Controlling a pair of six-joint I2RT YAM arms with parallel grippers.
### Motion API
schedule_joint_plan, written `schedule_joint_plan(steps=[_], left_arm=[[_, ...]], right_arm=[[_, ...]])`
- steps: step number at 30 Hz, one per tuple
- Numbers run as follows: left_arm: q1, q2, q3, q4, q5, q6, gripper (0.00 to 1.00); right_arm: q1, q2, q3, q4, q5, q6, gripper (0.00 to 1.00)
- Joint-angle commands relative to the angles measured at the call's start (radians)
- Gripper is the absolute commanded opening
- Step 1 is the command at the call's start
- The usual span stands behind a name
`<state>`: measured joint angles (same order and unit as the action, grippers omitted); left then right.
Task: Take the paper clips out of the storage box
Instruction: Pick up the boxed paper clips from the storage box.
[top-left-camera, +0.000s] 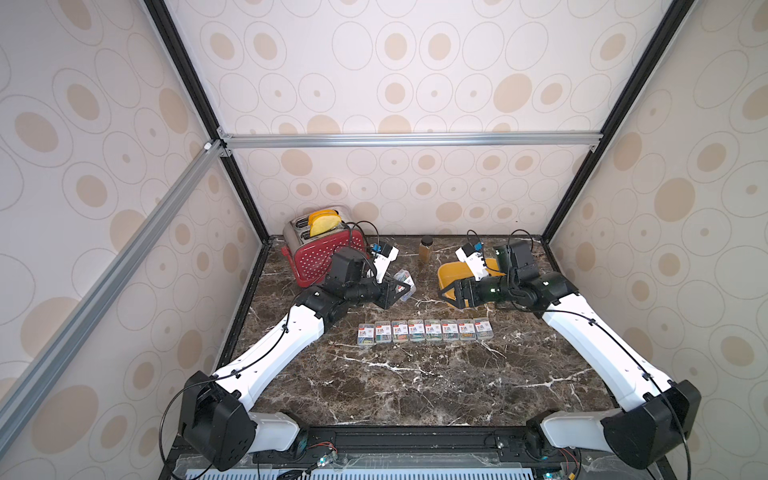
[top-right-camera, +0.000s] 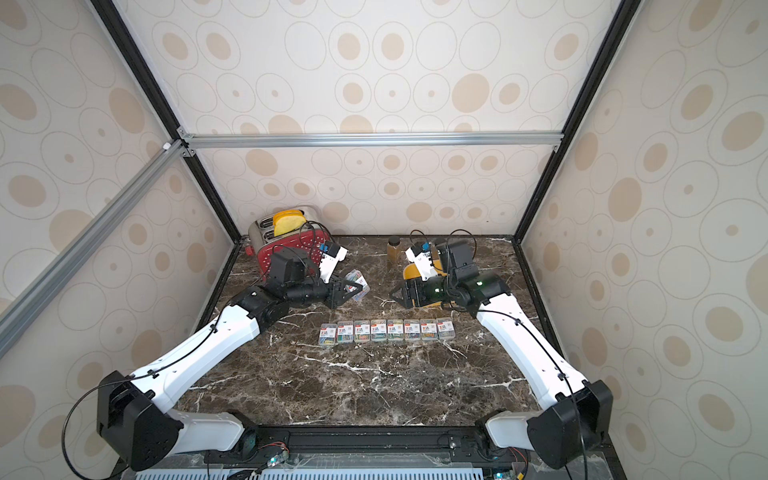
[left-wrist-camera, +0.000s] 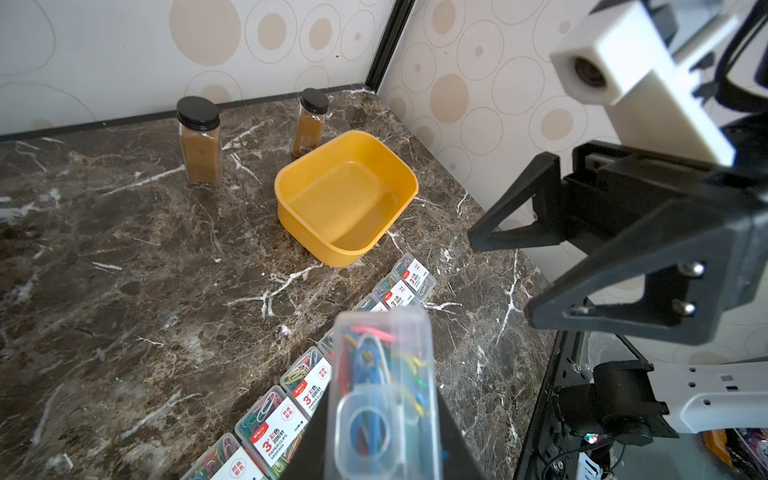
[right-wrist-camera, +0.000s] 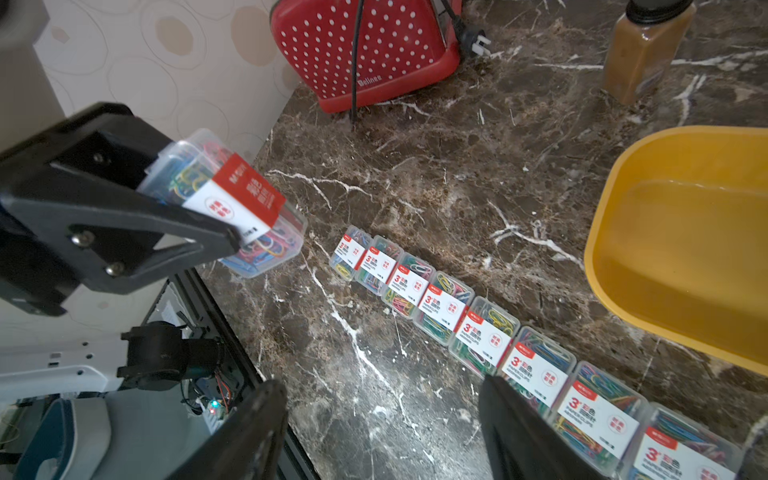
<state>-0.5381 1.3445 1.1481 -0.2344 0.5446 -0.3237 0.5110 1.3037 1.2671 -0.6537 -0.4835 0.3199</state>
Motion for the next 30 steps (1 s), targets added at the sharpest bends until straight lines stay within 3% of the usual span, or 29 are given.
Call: schedule_joint_plan(steps=[1, 6, 11, 18, 30], left_arm=[[0.006, 0.038, 0.050, 0.009, 0.052, -0.092, 0.00], [0.020, 0.166, 0.148, -0.021, 0.156, -0.236, 0.00], [0.020, 0.185, 0.107, 0.133, 0.174, -0.369, 0.00], [0.016, 0.212, 0.100, 0.185, 0.189, -0.428, 0.00], [-0.014, 0.247, 0.112, 0.214, 0.190, -0.446, 0.00]], right_arm=[[0.029, -0.044, -0.042, -0.011, 0.091, -0.089, 0.77], [0.068, -0.097, -0.124, 0.034, 0.146, -0.131, 0.77], [0.099, -0.109, -0.164, 0.081, 0.186, -0.158, 0.77], [0.136, -0.091, -0.192, 0.212, 0.248, -0.185, 0.83], [0.140, 0.023, -0.088, 0.260, 0.183, -0.207, 0.88]])
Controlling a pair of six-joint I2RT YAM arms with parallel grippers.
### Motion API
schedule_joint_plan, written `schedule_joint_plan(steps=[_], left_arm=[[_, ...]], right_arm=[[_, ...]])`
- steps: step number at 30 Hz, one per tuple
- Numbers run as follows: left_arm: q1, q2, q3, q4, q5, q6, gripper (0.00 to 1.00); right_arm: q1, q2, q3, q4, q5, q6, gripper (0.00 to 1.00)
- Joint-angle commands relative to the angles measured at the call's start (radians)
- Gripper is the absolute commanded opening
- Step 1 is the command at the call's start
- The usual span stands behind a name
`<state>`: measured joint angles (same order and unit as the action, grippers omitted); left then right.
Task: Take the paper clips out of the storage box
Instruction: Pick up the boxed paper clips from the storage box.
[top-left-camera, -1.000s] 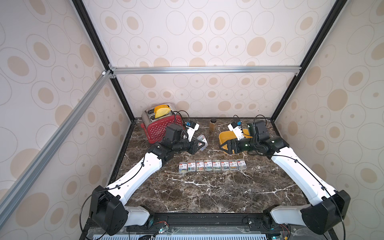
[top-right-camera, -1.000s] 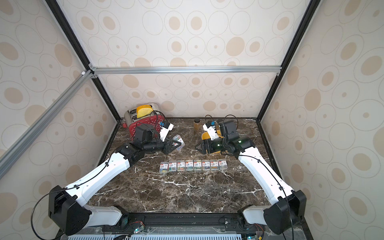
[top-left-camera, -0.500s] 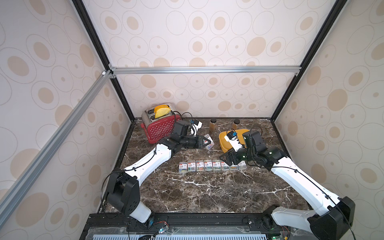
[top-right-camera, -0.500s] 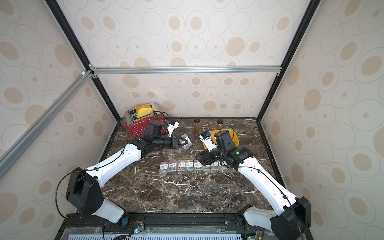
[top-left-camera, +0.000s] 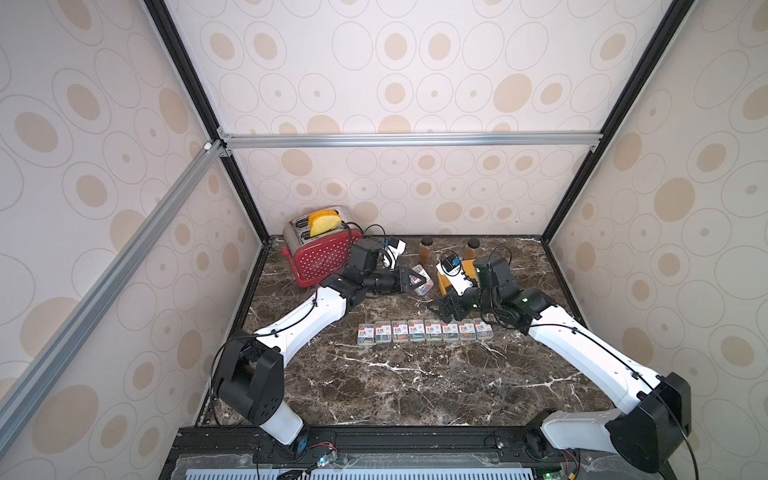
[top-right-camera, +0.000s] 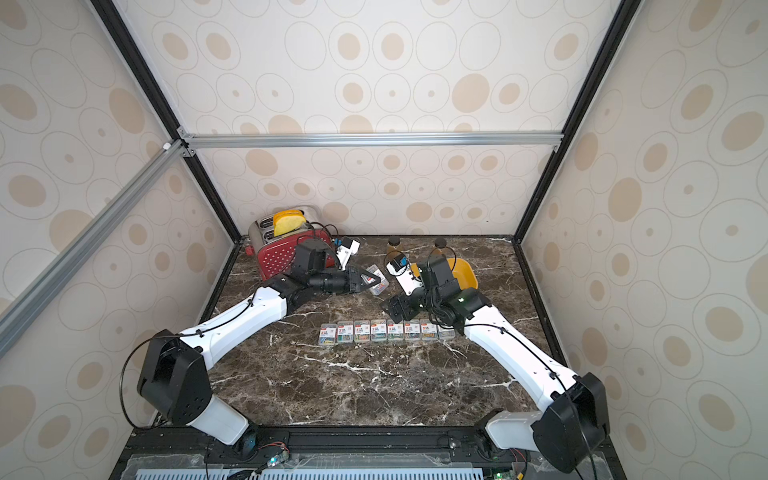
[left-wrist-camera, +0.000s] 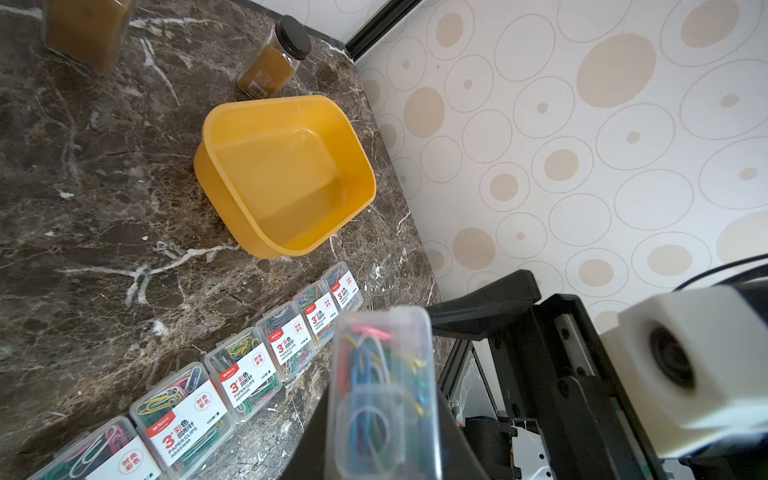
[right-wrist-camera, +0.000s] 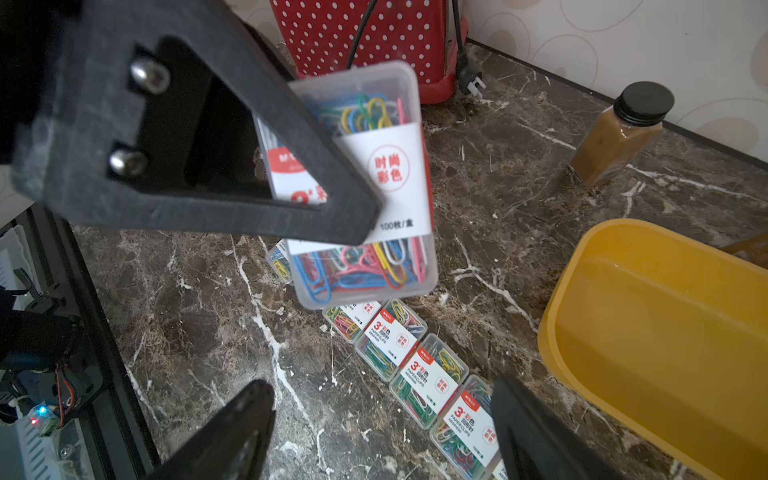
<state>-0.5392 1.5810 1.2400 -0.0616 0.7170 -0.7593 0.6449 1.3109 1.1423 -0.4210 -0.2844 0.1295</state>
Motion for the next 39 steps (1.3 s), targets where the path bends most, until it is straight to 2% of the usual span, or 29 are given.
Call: schedule_joint_plan(steps=[1, 11, 17, 22, 25, 29, 31, 35, 39], left_arm=[[-0.015, 0.013, 0.024, 0.043, 0.018, -0.013, 0.00], [-0.040, 0.036, 0.042, 0.064, 0.032, -0.034, 0.00], [-0.041, 0.034, 0.035, 0.096, 0.045, -0.060, 0.00], [-0.044, 0.034, 0.014, 0.140, 0.065, -0.095, 0.00], [-0.045, 0.033, 0.006, 0.157, 0.071, -0.106, 0.00], [-0.044, 0.028, 0.005, 0.148, 0.079, -0.101, 0.02], [-0.044, 0.027, 0.005, 0.137, 0.079, -0.096, 0.05], [-0.044, 0.013, 0.013, 0.080, 0.062, -0.055, 0.29], [-0.042, 0.001, 0.028, 0.028, 0.044, -0.010, 0.40]], right_arm=[[0.006, 0.023, 0.045, 0.028, -0.017, -0.016, 0.88], [0.006, 0.073, 0.070, 0.059, -0.013, -0.024, 0.88], [0.006, 0.080, 0.060, 0.067, -0.019, -0.018, 0.84], [0.006, 0.086, 0.062, 0.078, -0.027, -0.017, 0.72], [0.006, 0.090, 0.066, 0.079, -0.027, -0.015, 0.59], [0.007, 0.085, 0.072, 0.078, -0.021, -0.020, 0.47], [0.006, 0.080, 0.075, 0.076, -0.012, -0.020, 0.41], [0.007, 0.066, 0.074, 0.060, 0.000, -0.018, 0.31], [0.007, 0.050, 0.064, 0.032, 0.021, -0.016, 0.23]])
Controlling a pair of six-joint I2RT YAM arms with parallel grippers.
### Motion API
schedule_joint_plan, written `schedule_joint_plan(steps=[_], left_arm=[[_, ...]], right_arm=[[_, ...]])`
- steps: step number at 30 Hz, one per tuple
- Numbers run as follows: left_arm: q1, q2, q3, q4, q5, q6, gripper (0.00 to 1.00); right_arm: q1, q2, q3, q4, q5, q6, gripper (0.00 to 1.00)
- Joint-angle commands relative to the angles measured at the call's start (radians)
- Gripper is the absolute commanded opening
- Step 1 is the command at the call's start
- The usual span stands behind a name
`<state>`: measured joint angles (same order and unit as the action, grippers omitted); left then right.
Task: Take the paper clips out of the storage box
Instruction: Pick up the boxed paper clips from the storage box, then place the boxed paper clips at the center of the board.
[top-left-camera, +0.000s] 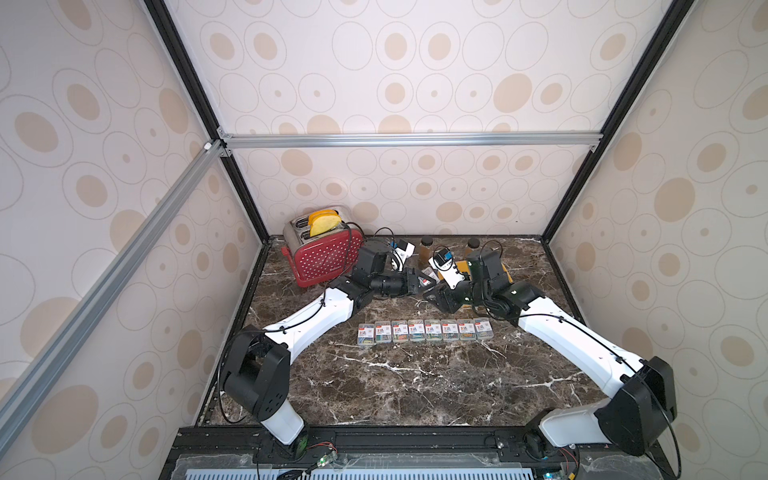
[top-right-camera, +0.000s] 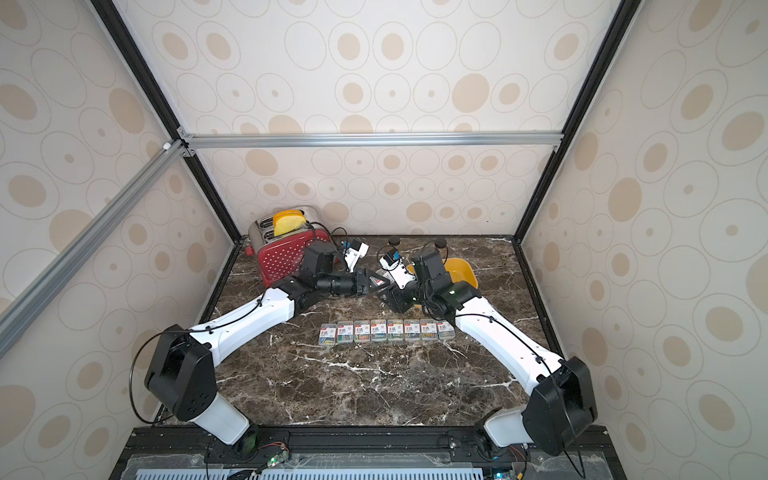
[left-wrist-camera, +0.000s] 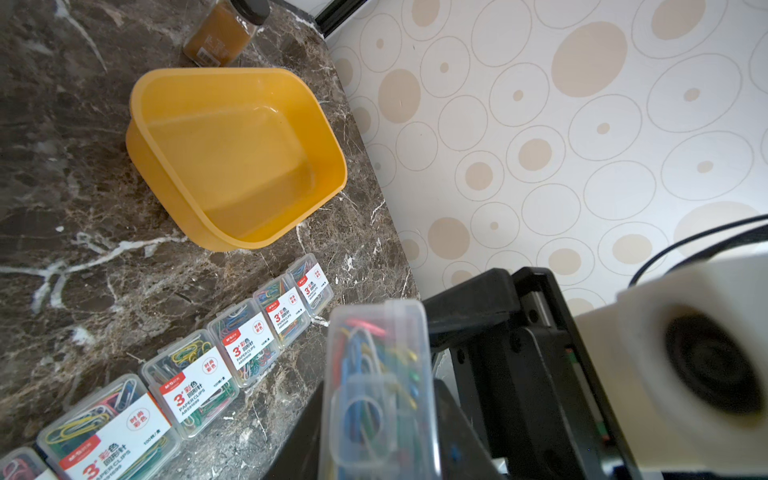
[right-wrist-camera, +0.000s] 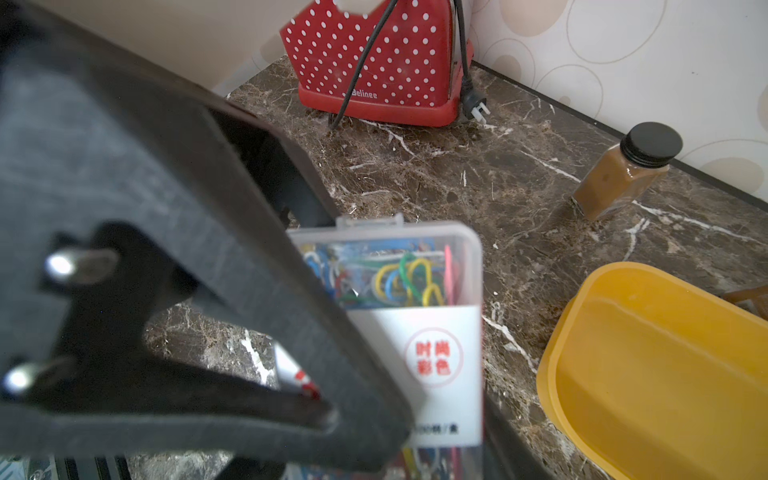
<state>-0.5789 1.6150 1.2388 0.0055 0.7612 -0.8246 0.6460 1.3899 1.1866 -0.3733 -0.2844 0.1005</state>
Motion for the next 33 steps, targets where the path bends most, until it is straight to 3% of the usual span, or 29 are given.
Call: schedule_joint_plan(steps=[1, 3, 15, 21, 33], left_arm=[[0.000, -0.034, 0.030, -0.046, -0.002, 0.059, 0.43], [0.007, -0.040, 0.030, -0.045, -0.001, 0.061, 0.55], [0.072, -0.090, 0.032, -0.083, -0.011, 0.102, 0.85], [0.109, -0.124, 0.035, -0.140, -0.026, 0.149, 0.90], [0.131, -0.159, 0.071, -0.344, -0.094, 0.307, 0.94]], right_arm=[[0.005, -0.032, 0.018, -0.023, 0.026, 0.013, 0.21], [0.006, -0.041, 0.012, -0.039, 0.037, 0.017, 0.19], [-0.011, -0.074, -0.019, -0.180, 0.102, 0.034, 0.11], [-0.073, -0.054, 0.014, -0.331, 0.120, 0.082, 0.10], [-0.367, 0.073, 0.047, -0.625, 0.040, 0.134, 0.08]])
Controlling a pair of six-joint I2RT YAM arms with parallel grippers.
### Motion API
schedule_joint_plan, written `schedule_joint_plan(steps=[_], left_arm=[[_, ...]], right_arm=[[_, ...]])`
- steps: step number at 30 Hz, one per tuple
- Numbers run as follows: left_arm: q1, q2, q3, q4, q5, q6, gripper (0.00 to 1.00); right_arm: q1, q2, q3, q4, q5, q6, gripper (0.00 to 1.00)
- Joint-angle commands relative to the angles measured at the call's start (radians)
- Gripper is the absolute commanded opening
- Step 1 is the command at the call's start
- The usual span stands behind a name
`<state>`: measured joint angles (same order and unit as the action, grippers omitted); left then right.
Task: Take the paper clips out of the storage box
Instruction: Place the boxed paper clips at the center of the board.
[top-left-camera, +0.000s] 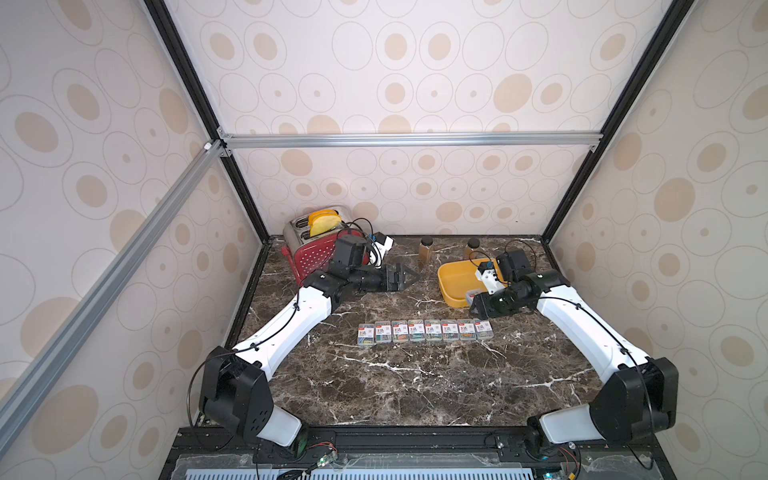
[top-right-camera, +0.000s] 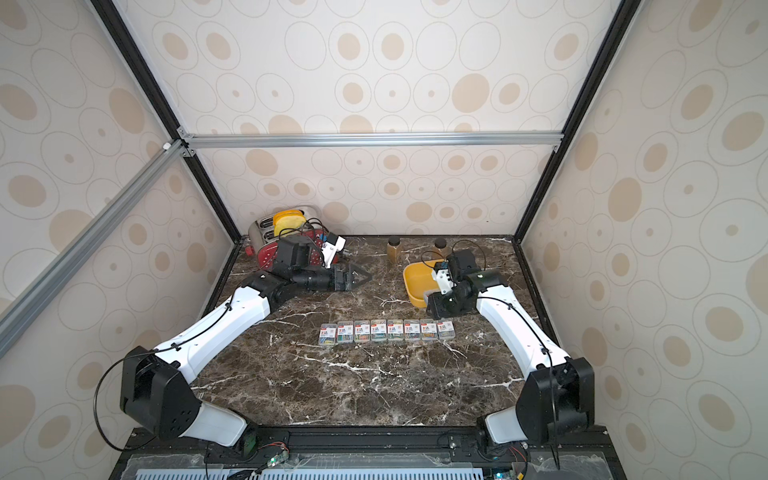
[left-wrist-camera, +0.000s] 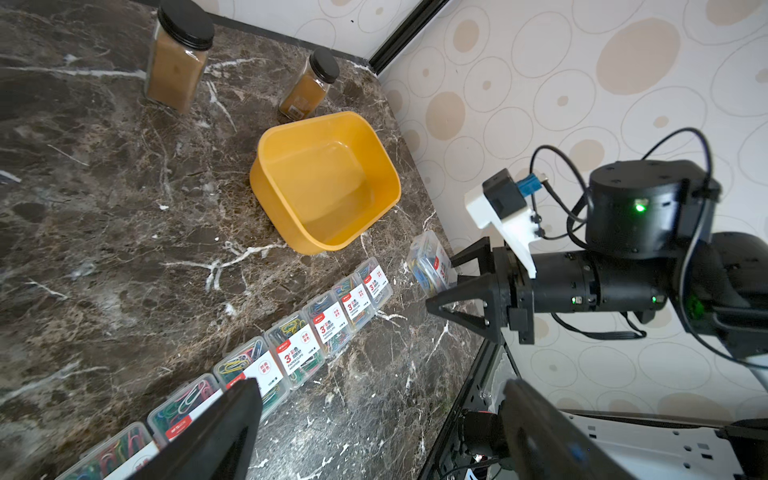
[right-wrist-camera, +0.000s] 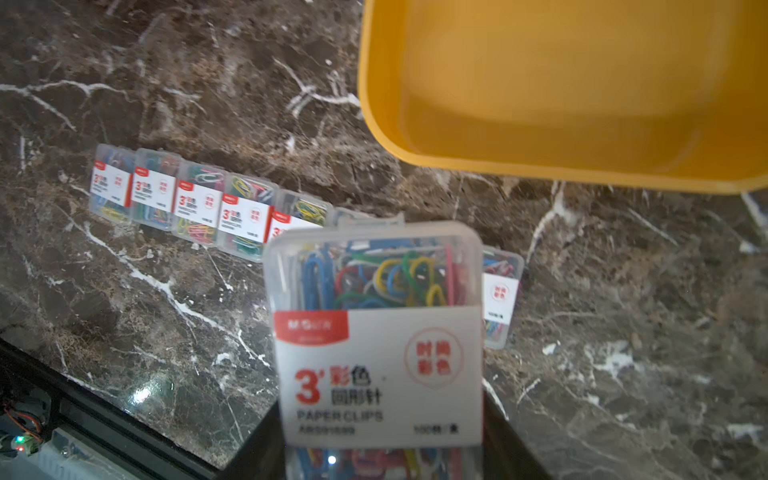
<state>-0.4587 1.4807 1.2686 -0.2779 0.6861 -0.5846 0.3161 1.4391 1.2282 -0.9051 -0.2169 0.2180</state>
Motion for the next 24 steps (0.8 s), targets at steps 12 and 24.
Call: schedule_joint_plan(steps=[12, 24], left_arm=[[0.036, -0.011, 0.057, -0.121, -0.038, 0.138, 0.95], [0.055, -0.001, 0.060, -0.176, -0.045, 0.198, 0.95]], right_arm=[[-0.204, 0.189, -0.032, -0.070, 0.034, 0.009, 0.07], [-0.253, 0.331, -0.009, -0.017, 0.119, -0.008, 0.13]])
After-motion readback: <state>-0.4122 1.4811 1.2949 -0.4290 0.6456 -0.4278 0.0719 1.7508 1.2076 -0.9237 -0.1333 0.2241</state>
